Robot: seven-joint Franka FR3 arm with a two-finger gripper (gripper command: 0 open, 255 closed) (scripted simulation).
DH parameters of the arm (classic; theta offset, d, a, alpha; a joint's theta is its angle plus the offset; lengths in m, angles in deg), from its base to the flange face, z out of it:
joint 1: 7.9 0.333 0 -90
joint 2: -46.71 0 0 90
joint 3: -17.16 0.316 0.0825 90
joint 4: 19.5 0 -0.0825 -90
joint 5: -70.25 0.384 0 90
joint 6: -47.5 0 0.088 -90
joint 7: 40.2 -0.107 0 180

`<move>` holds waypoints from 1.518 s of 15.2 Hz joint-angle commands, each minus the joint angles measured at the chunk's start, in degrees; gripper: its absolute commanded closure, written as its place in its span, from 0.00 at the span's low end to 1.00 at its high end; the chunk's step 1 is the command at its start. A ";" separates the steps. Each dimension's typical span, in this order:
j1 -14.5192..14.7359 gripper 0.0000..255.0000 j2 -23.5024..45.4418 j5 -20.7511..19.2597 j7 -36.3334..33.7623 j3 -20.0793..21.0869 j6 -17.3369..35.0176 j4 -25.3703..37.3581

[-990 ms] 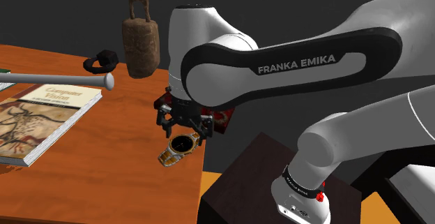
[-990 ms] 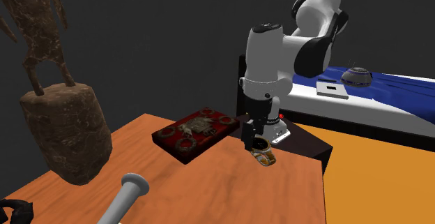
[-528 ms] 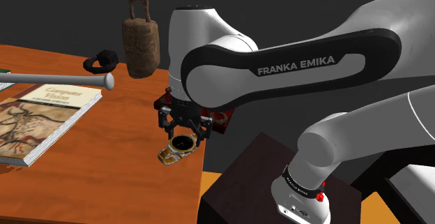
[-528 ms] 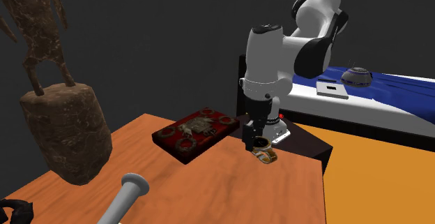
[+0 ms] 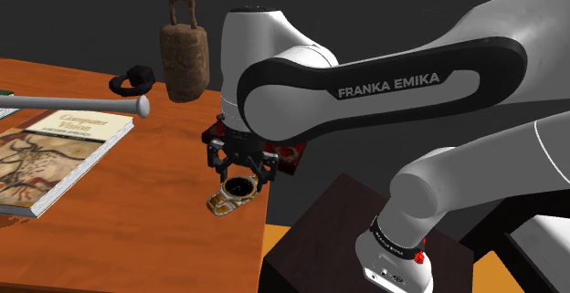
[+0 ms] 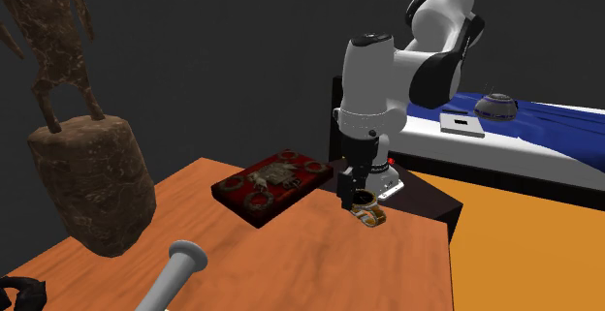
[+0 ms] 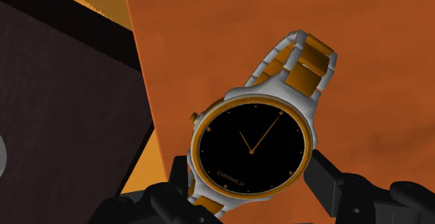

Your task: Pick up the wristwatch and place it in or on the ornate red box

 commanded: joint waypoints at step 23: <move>0.12 1.00 -2.69 -3.93 -0.87 -7.63 -17.01 13.65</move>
